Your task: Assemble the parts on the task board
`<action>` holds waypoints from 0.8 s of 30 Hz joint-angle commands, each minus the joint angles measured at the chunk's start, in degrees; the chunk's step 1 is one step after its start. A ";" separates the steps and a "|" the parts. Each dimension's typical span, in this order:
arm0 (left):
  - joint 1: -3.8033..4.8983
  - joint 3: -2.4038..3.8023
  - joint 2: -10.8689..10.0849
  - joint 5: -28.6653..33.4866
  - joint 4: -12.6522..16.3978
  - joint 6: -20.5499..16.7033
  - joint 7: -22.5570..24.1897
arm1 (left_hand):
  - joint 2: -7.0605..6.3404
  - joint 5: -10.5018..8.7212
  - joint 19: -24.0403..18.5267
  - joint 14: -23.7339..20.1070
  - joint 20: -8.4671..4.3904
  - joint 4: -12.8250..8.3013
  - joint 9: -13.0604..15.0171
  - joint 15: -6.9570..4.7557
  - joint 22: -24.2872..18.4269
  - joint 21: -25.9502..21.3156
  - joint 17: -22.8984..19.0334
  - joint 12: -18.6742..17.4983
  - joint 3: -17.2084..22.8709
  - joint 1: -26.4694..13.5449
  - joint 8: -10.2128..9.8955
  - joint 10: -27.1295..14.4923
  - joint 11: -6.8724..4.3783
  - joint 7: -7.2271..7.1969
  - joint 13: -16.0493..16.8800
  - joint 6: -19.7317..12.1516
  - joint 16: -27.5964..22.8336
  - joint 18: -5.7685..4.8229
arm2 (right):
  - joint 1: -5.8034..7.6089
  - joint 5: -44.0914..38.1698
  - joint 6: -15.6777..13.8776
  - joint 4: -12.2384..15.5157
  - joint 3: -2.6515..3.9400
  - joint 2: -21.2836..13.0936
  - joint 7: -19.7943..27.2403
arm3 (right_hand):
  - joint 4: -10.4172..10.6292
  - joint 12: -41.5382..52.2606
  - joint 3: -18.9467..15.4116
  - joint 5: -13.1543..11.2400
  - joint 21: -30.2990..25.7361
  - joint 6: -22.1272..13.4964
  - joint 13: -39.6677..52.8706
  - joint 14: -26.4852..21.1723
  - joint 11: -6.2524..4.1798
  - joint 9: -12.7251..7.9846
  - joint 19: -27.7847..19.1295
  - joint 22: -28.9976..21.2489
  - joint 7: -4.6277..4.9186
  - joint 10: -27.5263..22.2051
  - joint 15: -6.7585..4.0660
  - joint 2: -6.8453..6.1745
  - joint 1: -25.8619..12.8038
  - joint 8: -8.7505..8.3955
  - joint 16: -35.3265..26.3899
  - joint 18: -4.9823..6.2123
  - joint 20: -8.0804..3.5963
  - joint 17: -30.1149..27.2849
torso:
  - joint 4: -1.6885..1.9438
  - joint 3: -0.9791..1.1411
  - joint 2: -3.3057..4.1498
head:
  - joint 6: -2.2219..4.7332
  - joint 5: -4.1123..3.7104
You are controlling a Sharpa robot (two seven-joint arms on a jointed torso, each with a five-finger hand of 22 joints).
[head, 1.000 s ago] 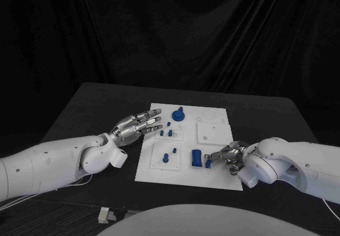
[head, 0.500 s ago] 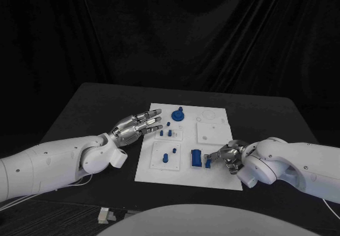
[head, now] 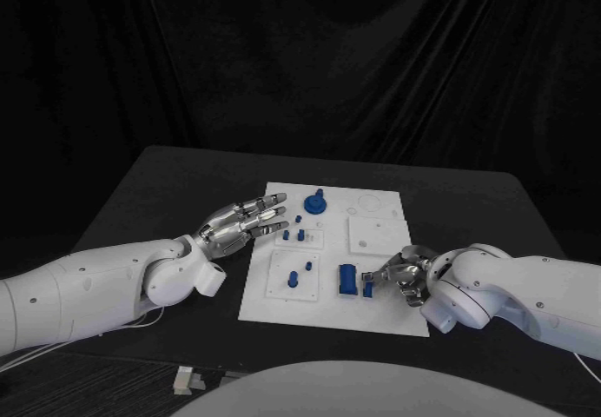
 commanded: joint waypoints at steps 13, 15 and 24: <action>-0.18 0.05 0.17 0.27 -0.16 1.08 0.47 | 0.37 0.26 0.37 0.14 0.13 -0.25 0.08 0.24 0.10 0.35 0.06 -0.10 0.03 -0.09 0.35 -0.07 0.31 0.40 0.00 0.32 0.16 0.91 | -0.27 -2.69 2.26 0.14 -0.01 0.14 -0.51 | 1.12 -0.04 -2.83 -3.12 -0.33 -1.08 0.94 0.33 0.44 0.48 -0.32 7.60 -0.04 0.49 0.21 -0.94 -1.07 1.07 -0.10 1.07 0.06 0.06 | 0.02 -0.01 0.02 | 0.01 0.02; -0.20 0.05 0.17 0.27 -0.16 1.10 0.47 | 0.39 0.26 0.37 0.13 0.13 -0.26 0.09 0.25 0.09 0.35 0.06 -0.14 0.05 -0.11 0.36 -0.09 0.32 0.42 0.00 0.38 0.15 0.91 | -0.31 -2.69 2.42 0.12 -0.01 0.17 -0.52 | 1.15 -0.03 -2.93 -3.18 -0.29 -1.13 0.95 0.33 0.44 0.49 -0.31 7.61 -0.03 0.49 0.21 -0.97 -1.09 1.09 -0.09 1.06 0.06 0.08 | 0.02 0.00 0.01 | 0.01 0.08; -0.29 0.05 0.11 0.27 -0.16 1.18 0.45 | 0.45 0.26 0.39 0.12 0.14 -0.30 0.14 0.26 0.07 0.36 0.05 -0.14 0.12 -0.17 0.44 -0.11 0.36 0.55 0.00 0.73 0.14 0.90 | -0.50 -2.73 2.41 0.29 -0.01 -0.10 -0.34 | 2.71 -0.05 -5.37 -6.79 -0.62 -1.96 0.84 0.28 0.60 0.65 -0.40 7.53 0.12 0.39 0.35 -1.28 -2.23 1.53 -0.19 1.11 0.18 -0.14 | 0.02 -0.01 0.02 | 0.01 0.17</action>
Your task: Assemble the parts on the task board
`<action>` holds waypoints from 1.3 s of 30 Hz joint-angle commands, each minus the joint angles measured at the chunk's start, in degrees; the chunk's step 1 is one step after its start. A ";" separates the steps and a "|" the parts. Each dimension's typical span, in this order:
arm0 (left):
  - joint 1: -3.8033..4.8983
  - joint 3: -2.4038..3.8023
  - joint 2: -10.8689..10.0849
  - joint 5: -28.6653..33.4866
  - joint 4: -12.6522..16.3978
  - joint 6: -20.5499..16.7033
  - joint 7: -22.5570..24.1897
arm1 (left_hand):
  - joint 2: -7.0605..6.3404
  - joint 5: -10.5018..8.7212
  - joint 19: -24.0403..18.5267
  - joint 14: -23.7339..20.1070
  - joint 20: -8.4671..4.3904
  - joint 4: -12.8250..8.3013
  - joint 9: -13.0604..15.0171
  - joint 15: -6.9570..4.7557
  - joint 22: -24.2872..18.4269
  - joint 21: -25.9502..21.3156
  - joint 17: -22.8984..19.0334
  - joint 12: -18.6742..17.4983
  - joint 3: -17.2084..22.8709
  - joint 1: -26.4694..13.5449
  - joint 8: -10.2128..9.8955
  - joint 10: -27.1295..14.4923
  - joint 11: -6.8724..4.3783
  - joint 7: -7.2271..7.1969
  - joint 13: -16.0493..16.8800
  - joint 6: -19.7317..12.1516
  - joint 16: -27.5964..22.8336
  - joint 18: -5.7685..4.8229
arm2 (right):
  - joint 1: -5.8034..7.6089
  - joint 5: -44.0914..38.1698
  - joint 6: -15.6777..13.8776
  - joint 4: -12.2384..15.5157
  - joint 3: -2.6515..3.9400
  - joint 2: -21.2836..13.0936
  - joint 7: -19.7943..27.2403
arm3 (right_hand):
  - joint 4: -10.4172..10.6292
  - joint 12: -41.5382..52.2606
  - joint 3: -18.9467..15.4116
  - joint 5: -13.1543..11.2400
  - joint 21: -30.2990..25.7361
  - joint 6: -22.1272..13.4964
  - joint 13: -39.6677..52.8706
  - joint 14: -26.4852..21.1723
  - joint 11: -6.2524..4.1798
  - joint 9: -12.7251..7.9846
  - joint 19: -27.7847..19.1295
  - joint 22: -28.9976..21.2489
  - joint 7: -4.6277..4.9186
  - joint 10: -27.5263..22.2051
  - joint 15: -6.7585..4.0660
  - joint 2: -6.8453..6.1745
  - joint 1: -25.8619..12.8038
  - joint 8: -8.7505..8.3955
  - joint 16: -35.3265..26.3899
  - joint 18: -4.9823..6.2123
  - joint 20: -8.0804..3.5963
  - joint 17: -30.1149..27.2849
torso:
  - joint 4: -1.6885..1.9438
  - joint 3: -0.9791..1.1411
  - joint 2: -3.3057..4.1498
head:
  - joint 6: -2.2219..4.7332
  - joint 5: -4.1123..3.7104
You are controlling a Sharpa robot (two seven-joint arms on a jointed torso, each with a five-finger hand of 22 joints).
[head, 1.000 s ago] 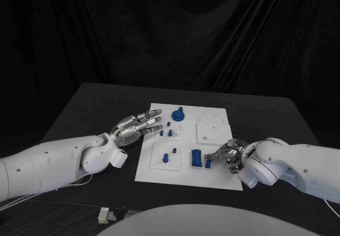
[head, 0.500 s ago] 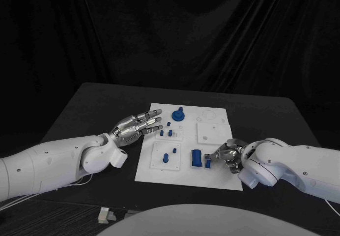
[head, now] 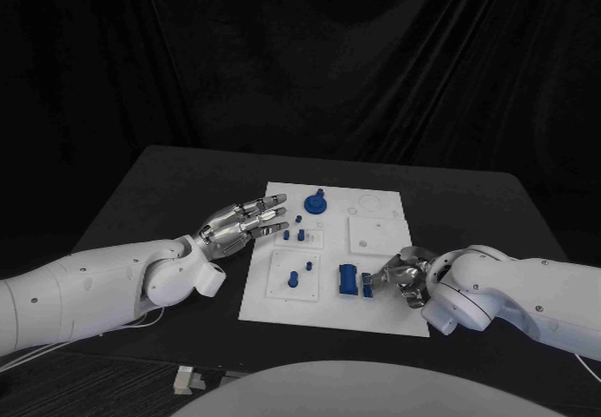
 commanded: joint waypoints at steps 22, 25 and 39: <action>-0.20 0.05 -2.10 0.25 3.95 -2.12 9.15 | -1.37 -1.54 2.00 1.81 -0.09 2.28 0.42 -0.08 1.79 1.30 0.48 3.37 -2.15 -2.90 1.40 2.42 0.82 -0.06 0.45 4.62 1.94 1.03 | 4.07 0.75 -20.30 9.70 0.02 -11.64 28.67 | 14.37 -17.95 -18.33 4.24 -30.12 3.25 -21.96 -5.57 -0.10 -1.13 -7.60 -3.21 -0.89 -8.71 0.28 3.74 -11.06 1.80 -20.44 5.49 0.16 -28.38 | 0.01 0.03 -0.04 | 0.01 0.05; -0.19 0.07 -3.10 -0.77 5.63 -3.46 11.10 | -2.17 -3.55 2.01 1.94 -0.26 4.59 0.43 -0.35 1.64 1.36 0.48 3.71 -3.29 -3.00 1.45 2.93 0.87 -0.35 0.48 5.26 2.00 1.05 | 4.30 8.65 -23.53 9.67 0.03 -12.72 39.82 | 14.38 -33.79 -20.77 3.23 -37.25 3.59 -38.51 -7.11 0.92 -2.70 -9.98 -7.59 0.04 -15.65 1.11 5.58 -12.62 -0.11 -26.49 5.82 1.21 -31.11 | -0.07 0.01 -0.06 | 0.01 0.18; 0.43 0.13 -5.83 -3.21 10.03 -11.99 14.80 | -4.77 -20.89 -1.39 -1.35 -4.70 10.55 -0.56 -5.90 -3.79 -0.58 -0.72 -1.32 -9.32 -7.30 -0.55 -0.08 -3.06 -6.75 -0.14 -4.09 -2.42 1.00 | 4.55 31.98 -8.98 4.88 0.02 -9.87 69.82 | 15.10 -76.80 -25.99 -0.67 -59.31 -21.18 -67.44 -73.27 5.08 -15.36 -80.37 -66.41 -5.64 -68.41 12.82 -7.79 -9.99 -17.56 -70.29 -1.13 15.19 -46.88 | -0.10 0.09 -0.18 | 0.01 -0.92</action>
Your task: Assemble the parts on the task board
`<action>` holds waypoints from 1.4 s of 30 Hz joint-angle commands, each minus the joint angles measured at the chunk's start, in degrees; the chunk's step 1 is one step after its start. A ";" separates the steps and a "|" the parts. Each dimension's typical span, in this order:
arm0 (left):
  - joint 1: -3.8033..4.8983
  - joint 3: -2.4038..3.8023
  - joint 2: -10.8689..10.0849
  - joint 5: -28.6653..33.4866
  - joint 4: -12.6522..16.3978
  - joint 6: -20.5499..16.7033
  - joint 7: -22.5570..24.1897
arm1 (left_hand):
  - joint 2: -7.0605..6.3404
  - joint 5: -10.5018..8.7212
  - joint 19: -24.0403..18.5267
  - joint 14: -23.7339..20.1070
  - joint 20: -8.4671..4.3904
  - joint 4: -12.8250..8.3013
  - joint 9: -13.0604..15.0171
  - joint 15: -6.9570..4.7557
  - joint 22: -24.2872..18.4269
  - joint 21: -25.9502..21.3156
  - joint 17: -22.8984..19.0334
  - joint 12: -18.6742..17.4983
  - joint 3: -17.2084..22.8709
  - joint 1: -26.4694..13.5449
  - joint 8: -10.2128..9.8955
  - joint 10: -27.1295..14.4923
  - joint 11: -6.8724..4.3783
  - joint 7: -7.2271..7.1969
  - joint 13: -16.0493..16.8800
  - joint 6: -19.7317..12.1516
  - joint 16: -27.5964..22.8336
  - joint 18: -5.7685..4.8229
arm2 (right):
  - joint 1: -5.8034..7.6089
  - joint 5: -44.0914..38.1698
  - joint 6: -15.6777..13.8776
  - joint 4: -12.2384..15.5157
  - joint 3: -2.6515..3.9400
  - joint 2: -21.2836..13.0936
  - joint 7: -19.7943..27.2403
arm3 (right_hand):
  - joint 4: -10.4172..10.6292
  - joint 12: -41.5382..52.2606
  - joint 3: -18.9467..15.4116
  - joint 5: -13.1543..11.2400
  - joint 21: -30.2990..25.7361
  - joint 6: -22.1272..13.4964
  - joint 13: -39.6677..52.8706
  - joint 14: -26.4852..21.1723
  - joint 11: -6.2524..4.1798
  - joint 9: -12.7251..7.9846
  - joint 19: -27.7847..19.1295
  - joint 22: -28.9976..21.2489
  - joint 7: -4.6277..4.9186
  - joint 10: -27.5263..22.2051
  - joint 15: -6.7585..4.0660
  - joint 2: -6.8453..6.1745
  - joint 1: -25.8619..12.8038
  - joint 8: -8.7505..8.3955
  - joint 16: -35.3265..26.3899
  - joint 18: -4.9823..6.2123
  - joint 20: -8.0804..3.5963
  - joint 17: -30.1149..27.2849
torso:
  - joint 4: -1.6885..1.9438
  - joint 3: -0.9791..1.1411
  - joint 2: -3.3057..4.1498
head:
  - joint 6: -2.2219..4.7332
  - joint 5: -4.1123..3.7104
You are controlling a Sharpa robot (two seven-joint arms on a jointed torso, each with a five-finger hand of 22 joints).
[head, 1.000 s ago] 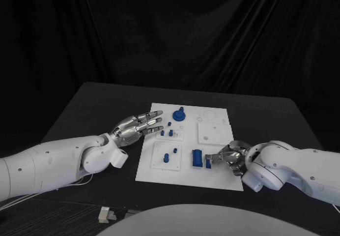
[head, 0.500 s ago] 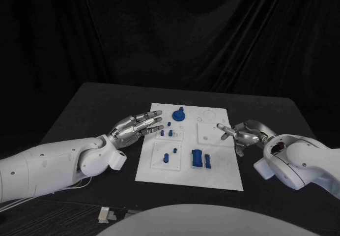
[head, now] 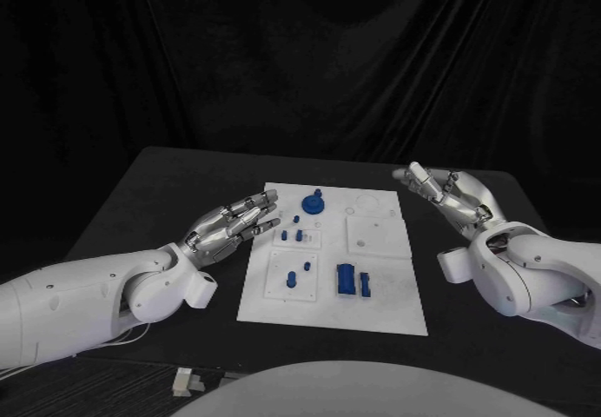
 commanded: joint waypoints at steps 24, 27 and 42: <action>0.62 1.71 2.71 0.34 0.58 -14.34 -1.06 | -9.62 -11.21 -0.68 -0.06 -12.37 -8.48 -1.73 -4.49 -2.26 -0.84 -0.20 -9.51 10.24 -41.53 -1.76 -2.58 -1.95 -0.26 -1.55 -7.87 -0.28 -3.76 | -3.19 10.21 0.32 -8.85 5.21 9.01 9.23 | -17.27 -7.13 12.18 -9.99 -1.11 -36.61 -9.15 -17.03 -5.16 -7.98 -4.92 -11.61 -1.84 -21.04 -8.59 10.81 -45.75 -5.82 -2.84 -3.97 -16.64 -2.50 | -1.30 0.85 -0.48 | 3.19 -0.31; 0.76 2.81 3.66 1.11 0.65 -18.52 -1.86 | -9.62 -11.80 -0.68 -0.06 -12.37 -9.32 -1.73 -4.49 -2.26 -0.84 -0.20 -9.51 10.99 -45.54 -1.76 -2.58 -1.95 -0.26 -1.55 -8.63 -0.28 -4.38 | -4.61 12.87 -3.26 -11.30 8.14 12.25 7.48 | -17.27 -7.13 12.18 -9.99 -1.11 -36.61 -9.15 -17.03 -5.16 -7.98 -4.92 -11.61 -1.84 -21.04 -8.59 10.81 -52.34 -5.82 -2.84 -3.97 -16.64 -2.50 | -1.57 1.20 -0.58 | 5.27 -0.69; 1.70 9.97 9.87 6.06 1.11 -45.69 -7.08 | -9.62 -16.37 -0.68 -0.06 -12.37 -16.81 -1.73 -4.49 -2.26 -0.84 -0.20 -9.51 15.98 -59.64 -1.76 -2.58 -1.95 -0.26 -1.55 -14.50 -0.28 -9.30 | -6.45 16.32 -7.90 -14.48 11.94 16.45 5.21 | -17.27 -7.13 12.18 -9.99 -1.11 -36.61 -9.15 -17.03 -5.16 -7.98 -4.92 -11.61 -1.84 -21.04 -8.59 10.81 -52.34 -5.82 -2.84 -3.97 -16.64 -2.50 | -2.82 2.91 -1.07 | 15.19 -2.48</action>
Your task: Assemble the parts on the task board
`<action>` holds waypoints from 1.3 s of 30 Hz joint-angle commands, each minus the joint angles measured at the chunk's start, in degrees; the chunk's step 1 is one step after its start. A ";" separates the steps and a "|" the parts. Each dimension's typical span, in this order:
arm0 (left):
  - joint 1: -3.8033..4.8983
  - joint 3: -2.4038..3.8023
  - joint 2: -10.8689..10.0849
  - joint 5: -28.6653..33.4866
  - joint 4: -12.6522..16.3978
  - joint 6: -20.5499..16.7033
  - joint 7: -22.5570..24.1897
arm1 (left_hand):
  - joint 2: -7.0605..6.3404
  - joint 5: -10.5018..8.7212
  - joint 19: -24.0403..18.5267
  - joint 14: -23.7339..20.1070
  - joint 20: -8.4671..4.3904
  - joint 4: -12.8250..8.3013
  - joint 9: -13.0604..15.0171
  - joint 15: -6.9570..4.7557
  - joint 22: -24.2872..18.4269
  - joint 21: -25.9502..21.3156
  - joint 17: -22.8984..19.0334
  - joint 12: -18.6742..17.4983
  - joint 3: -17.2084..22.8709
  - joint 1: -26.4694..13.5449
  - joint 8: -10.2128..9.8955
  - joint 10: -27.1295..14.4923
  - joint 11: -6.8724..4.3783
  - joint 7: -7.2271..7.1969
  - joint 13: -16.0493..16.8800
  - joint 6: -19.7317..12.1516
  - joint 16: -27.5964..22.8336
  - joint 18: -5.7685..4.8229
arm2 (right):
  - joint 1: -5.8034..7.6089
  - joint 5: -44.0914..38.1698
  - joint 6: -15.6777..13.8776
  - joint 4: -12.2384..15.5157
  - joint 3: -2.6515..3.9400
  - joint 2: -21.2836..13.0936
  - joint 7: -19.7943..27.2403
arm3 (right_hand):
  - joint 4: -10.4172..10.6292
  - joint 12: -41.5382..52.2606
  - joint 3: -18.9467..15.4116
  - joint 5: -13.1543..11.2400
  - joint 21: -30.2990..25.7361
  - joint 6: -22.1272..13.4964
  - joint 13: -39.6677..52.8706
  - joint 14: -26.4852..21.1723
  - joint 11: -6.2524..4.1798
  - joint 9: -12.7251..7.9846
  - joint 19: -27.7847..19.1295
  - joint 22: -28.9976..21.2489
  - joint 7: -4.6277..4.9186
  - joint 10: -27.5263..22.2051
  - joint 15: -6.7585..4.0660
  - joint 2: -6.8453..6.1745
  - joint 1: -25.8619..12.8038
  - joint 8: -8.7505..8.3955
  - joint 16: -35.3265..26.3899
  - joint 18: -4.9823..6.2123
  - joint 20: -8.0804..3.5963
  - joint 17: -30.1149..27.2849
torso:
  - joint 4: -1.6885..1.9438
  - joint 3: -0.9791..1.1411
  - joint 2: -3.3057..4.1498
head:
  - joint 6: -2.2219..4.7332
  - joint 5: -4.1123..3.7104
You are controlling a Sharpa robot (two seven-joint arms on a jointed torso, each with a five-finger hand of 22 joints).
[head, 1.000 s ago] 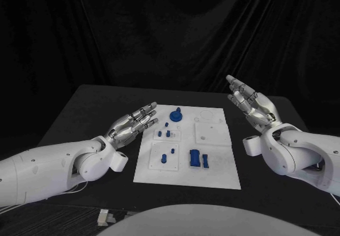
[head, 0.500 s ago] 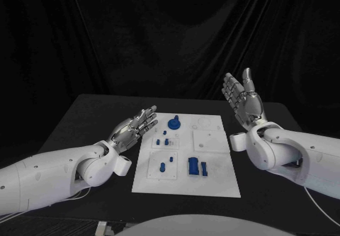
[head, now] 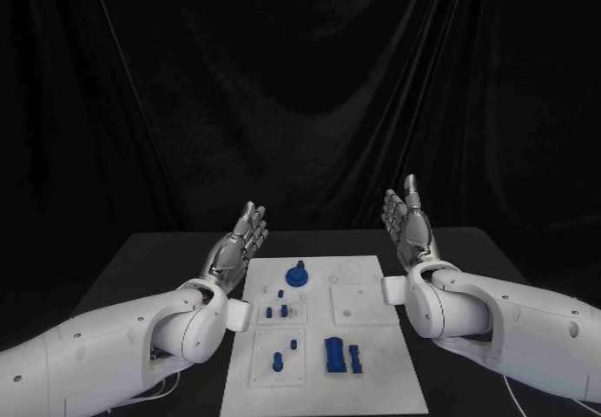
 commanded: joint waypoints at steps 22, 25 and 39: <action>0.55 2.81 2.65 4.52 0.39 -20.59 -3.86 | -0.06 -1.17 -0.13 0.08 -0.72 -5.48 -0.08 -0.29 -0.09 -0.19 -0.08 -0.56 1.58 -17.07 -0.27 0.00 0.59 0.06 -0.07 -3.51 -0.20 -3.36 | -0.10 1.35 -2.40 0.00 0.07 -0.03 -1.58 | -0.22 -0.21 0.06 -0.20 -0.20 -0.21 -0.05 0.03 -0.07 -0.06 -0.01 -0.06 0.02 -0.26 -0.25 0.07 -0.36 -0.20 -0.21 -0.41 -0.30 -0.06 | -0.37 0.48 -0.14 | 1.57 -0.26; 0.55 2.81 2.65 4.52 0.39 -20.59 -3.86 | -0.06 -1.17 -0.13 0.08 -0.72 -5.48 -0.08 -0.29 -0.09 -0.19 -0.08 -0.56 1.58 -19.07 -0.27 0.00 0.59 0.06 -0.07 -3.51 -0.20 -3.36 | -0.10 1.35 -2.40 0.00 0.07 -0.03 -1.58 | -0.22 -0.21 0.06 -0.20 -0.20 -0.21 -0.05 0.03 -0.07 -0.06 -0.01 -0.06 0.02 -0.26 -0.25 0.07 -0.36 -0.20 -0.21 -0.41 -0.30 -0.06 | -0.37 0.48 -0.14 | 1.57 -0.26; 0.55 2.81 2.65 4.52 0.39 -20.59 -3.86 | -0.06 -1.17 -0.13 0.08 -0.72 -5.48 -0.08 -0.29 -0.09 -0.19 -0.08 -0.56 1.58 -23.84 -0.27 0.00 0.59 0.06 -0.07 -3.51 -0.20 -3.36 | -0.10 1.35 -2.40 0.00 0.07 -0.03 -1.58 | -0.22 -0.21 0.06 -0.20 -0.20 -0.21 -0.05 0.03 -0.07 -0.06 -0.01 -0.06 0.02 -0.26 -0.25 0.07 -0.36 -0.20 -0.21 -0.41 -0.30 -0.06 | -0.37 0.48 -0.14 | 1.57 -0.26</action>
